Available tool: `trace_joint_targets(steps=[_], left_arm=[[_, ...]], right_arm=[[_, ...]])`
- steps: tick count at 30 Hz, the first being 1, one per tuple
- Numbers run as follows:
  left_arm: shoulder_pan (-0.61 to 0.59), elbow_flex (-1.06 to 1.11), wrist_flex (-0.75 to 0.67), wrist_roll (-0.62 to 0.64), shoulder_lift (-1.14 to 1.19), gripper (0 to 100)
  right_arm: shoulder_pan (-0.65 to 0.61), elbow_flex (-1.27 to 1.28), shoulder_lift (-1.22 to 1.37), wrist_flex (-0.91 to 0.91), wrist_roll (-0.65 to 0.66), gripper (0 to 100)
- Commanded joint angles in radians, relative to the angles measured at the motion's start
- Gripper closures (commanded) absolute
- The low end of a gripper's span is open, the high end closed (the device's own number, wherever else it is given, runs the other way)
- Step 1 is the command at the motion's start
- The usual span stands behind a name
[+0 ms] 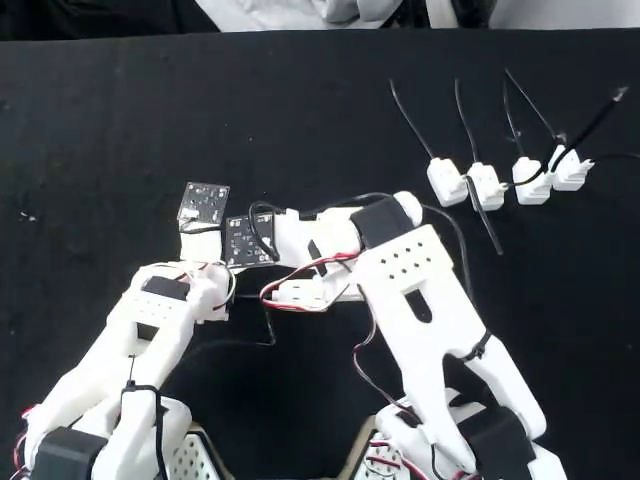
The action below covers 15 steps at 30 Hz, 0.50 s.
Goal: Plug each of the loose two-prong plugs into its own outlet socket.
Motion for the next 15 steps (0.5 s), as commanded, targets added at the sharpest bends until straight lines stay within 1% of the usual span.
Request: trace_joint_targets(steps=[1,5,11,15], left_arm=[[0.012,-0.012,-0.012,-0.009,-0.003,95],[0.012,-0.012,-0.012,-0.009,0.0,95],[0.012,-0.012,-0.012,-0.009,0.0,95],[0.012,-0.012,-0.012,-0.011,0.0,95]], right_arm=[[-0.011,-0.047,0.054,-0.011,-0.014,98.8],[-0.008,-0.088,0.133,-0.008,-0.014,98.8],[-0.008,-0.159,0.171,-0.008,-0.014,98.8],[-0.008,-0.16,0.206,-0.009,-0.014,98.8]])
